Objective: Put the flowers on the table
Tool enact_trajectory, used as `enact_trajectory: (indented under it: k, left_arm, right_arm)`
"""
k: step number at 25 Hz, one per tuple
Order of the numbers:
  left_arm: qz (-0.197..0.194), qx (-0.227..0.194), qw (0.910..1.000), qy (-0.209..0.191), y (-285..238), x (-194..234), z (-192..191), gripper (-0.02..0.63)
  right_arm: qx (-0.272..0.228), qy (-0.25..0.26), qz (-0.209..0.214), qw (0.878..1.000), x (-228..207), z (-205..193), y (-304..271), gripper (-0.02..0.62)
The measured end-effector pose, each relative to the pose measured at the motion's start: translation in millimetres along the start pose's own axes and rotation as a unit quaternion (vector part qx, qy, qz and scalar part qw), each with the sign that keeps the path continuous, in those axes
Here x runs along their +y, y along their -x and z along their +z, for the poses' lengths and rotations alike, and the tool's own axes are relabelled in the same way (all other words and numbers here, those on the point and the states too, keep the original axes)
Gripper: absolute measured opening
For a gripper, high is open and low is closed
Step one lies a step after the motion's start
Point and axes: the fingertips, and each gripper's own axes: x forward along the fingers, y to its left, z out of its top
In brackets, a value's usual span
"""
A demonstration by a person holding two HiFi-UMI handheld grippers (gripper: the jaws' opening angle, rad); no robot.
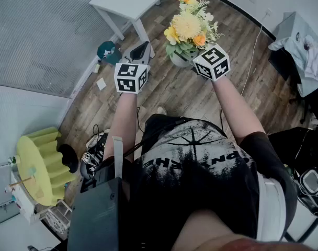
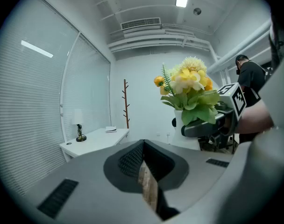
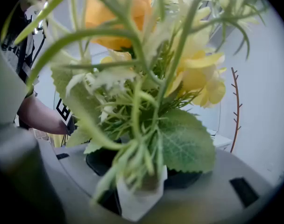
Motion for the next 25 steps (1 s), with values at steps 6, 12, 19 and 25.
enact_trajectory:
  k: [6,12,19,25]
  left_arm:
    - [-0.003,-0.003,1.0000,-0.004,-0.3,-7.2,6.8,0.011]
    - [0.001,0.000,1.0000,-0.007,2.7,-6.6,5.5,0.012]
    - [0.001,0.002,1.0000,-0.003,2.1,-3.4,3.2,0.011]
    - [-0.003,0.007,1.0000,-0.004,-1.7,-8.0,-1.5,0.012]
  right_arm:
    - [-0.002,0.006,0.001,1.000,0.1,2.5,5.4,0.247]
    - [-0.006,0.006,-0.001,1.000,-1.0,4.4,5.8,0.247]
    - [-0.016,0.001,0.006,1.000,0.8,6.8,2.7,0.249]
    - [-0.012,-0.002,0.005,1.000,-3.6,1.6,2.2,0.249]
